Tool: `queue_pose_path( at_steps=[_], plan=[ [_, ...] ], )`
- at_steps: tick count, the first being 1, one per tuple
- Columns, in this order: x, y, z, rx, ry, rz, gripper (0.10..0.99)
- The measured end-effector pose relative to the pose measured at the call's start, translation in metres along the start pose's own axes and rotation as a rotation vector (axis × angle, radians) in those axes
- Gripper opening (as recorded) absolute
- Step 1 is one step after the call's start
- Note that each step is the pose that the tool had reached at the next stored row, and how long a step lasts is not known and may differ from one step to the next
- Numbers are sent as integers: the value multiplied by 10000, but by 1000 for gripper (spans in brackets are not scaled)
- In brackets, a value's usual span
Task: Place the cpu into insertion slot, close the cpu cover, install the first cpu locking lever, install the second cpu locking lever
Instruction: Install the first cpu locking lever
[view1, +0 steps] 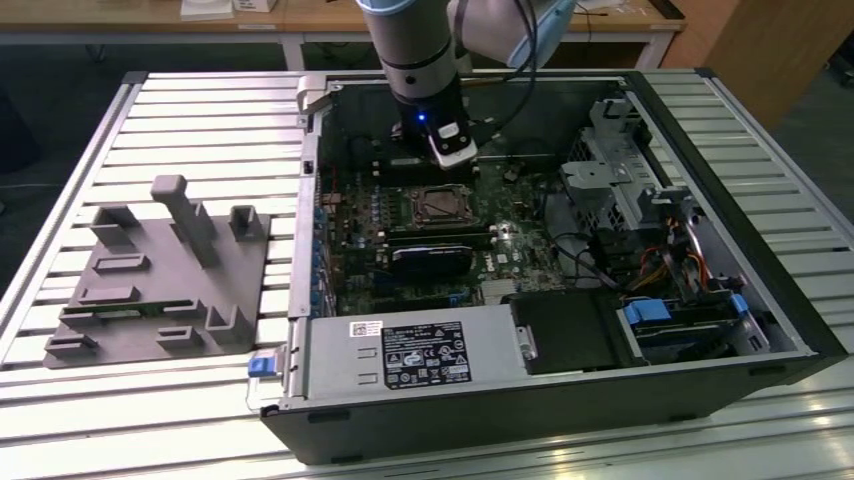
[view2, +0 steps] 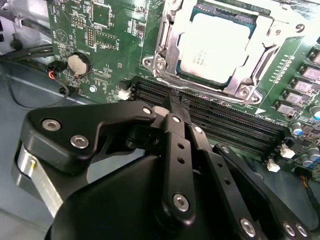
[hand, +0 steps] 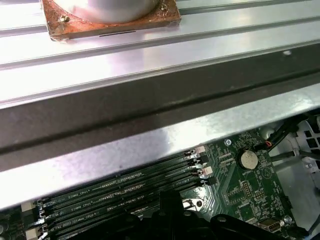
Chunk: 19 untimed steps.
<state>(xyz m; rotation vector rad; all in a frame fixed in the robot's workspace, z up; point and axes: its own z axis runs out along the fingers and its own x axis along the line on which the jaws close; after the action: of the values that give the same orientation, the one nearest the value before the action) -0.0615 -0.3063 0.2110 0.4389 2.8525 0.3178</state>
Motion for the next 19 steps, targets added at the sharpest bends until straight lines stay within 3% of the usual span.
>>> queue_pose_path(
  at_steps=[3, 14, 19],
  plan=[
    [-3, 0, 5, 235, 176, -2, 106],
    [-65, 15, 25, 1330, 700, -92, 106],
    [-96, -21, 25, 1478, 840, -87, 106]
  ],
)
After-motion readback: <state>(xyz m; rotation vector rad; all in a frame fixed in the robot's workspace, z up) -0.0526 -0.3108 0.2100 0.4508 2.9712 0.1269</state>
